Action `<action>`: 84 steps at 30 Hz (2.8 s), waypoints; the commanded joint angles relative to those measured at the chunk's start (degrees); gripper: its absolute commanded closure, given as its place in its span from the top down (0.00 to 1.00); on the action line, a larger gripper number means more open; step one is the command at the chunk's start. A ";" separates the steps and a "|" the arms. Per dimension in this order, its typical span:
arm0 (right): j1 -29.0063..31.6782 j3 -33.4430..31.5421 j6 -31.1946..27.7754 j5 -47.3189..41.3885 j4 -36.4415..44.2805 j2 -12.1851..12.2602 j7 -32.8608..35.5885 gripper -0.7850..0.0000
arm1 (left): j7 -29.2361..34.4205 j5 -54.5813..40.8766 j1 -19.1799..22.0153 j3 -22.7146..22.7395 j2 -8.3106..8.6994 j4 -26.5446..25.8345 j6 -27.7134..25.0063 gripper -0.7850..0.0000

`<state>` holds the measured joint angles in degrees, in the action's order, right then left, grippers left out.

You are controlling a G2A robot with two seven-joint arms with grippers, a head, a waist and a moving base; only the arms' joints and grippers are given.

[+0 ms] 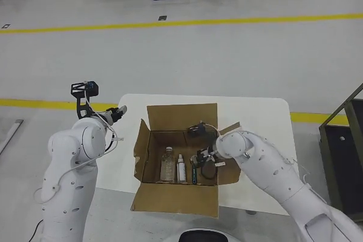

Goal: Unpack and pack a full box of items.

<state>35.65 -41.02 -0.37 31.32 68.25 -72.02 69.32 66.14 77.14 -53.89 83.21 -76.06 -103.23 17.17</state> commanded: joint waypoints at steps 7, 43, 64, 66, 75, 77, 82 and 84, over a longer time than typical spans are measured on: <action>-3.61 9.60 2.34 4.88 -10.14 -4.64 -0.40 0.00 | 0.00 0.00 0.00 0.00 0.00 0.00 0.00 1.00; 24.98 -55.89 -2.44 -4.86 27.63 8.05 -9.93 0.00 | 0.00 0.00 0.00 0.00 0.00 0.00 0.00 1.00; 27.57 -49.73 0.87 -19.85 13.94 7.89 -7.08 0.00 | -17.28 8.89 -13.40 2.21 1.90 0.37 -19.77 0.00; 27.08 -50.03 0.75 -22.49 12.44 7.98 -5.90 0.00 | -21.17 11.14 -15.54 2.63 2.41 0.67 -25.24 0.00; 25.21 -46.38 -0.30 -27.40 6.74 7.89 -3.84 0.00 | -25.94 9.04 -17.50 2.79 2.46 7.31 -24.90 0.00; 25.12 -45.93 -0.61 -30.18 5.07 7.75 -3.91 0.00 | -26.24 7.65 -17.27 2.21 2.36 8.77 -25.23 0.00; 24.48 -44.30 -1.69 -36.87 1.78 7.29 -3.49 0.00 | -27.01 4.43 -16.25 1.21 2.23 11.27 -26.68 0.00; 24.21 -43.21 -2.36 -40.14 0.87 6.94 -3.46 0.00 | -26.69 2.10 -15.50 0.62 2.07 11.80 -26.84 0.00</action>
<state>60.03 -84.91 -2.41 -6.76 69.64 -64.89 65.87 39.20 80.71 -69.88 84.25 -73.89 -91.72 -9.50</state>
